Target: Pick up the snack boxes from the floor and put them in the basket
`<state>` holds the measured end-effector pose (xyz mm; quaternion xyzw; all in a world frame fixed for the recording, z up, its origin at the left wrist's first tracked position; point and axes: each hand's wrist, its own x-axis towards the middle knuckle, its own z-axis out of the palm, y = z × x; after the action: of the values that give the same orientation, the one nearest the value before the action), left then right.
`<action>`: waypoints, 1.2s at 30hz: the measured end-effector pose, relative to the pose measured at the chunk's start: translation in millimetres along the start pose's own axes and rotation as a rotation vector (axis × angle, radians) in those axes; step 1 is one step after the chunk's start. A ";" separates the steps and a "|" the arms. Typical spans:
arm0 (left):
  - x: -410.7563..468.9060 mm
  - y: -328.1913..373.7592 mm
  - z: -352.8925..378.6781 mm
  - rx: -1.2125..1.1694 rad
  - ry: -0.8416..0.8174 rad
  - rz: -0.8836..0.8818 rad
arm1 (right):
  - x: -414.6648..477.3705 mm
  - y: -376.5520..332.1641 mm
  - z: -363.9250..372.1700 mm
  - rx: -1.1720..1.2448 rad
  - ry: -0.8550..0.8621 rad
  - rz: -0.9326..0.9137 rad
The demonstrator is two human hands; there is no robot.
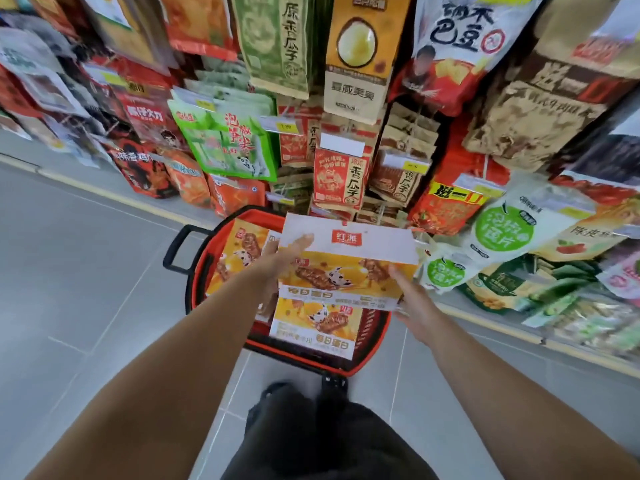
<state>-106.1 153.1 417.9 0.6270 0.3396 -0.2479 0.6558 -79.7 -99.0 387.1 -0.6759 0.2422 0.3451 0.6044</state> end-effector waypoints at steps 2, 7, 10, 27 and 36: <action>25.1 4.0 -3.8 -0.053 0.105 -0.074 | 16.2 -5.6 8.4 0.058 -0.015 0.026; 98.7 -1.6 -17.2 -0.037 0.166 -0.112 | 75.2 -0.1 25.3 0.176 0.098 0.104; 128.3 -6.0 -22.1 -0.013 0.106 -0.135 | 105.7 12.2 33.2 0.240 0.181 0.112; 196.2 -35.8 -34.8 0.763 0.087 -0.204 | 163.8 53.4 36.0 -0.310 0.304 0.224; 202.2 -46.8 -49.3 0.608 -0.051 -0.300 | 174.7 87.6 34.3 -0.294 0.115 0.315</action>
<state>-17.2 218.1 235.2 0.7304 0.3221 -0.4472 0.4034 -38.3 -62.8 196.5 -0.7292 0.3260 0.4277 0.4232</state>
